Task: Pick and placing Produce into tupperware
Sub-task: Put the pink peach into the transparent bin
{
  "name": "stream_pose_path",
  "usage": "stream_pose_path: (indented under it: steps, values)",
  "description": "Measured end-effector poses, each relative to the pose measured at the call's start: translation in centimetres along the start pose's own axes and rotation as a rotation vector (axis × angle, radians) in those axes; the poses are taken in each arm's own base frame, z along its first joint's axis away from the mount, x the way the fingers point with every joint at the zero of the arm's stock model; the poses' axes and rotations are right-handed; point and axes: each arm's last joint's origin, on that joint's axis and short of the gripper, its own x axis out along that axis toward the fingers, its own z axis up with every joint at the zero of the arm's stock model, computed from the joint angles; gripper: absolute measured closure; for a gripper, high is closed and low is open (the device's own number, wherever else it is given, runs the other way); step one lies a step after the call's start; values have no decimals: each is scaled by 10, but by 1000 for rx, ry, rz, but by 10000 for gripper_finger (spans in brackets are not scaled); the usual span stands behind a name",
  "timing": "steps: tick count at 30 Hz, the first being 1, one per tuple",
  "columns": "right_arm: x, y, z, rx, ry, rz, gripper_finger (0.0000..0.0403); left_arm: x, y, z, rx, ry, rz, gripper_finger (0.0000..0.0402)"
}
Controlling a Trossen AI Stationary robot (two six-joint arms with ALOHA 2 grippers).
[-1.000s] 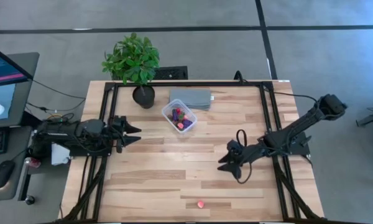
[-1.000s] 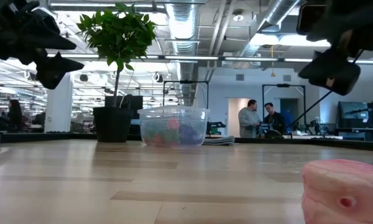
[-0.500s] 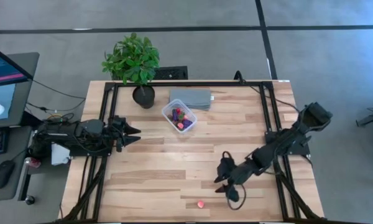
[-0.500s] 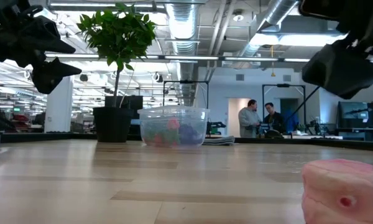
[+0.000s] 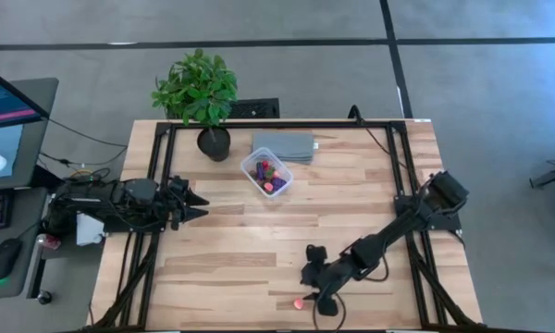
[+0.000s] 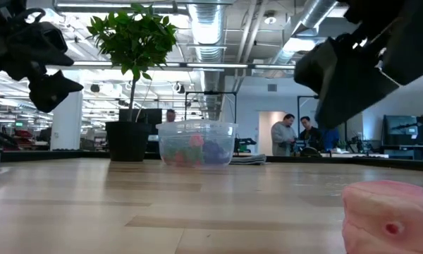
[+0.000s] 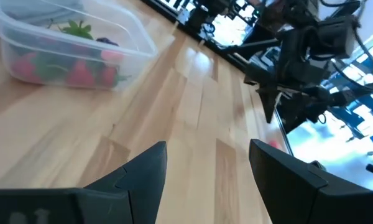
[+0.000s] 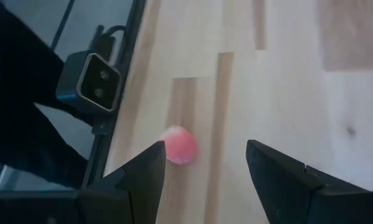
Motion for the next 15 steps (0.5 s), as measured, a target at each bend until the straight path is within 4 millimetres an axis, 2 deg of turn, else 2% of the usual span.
stream_pose_path:
  steps: [15]
  values:
    - [38,23,11,-67,137,-50,155,0,1,-4,31,67,-16,183]
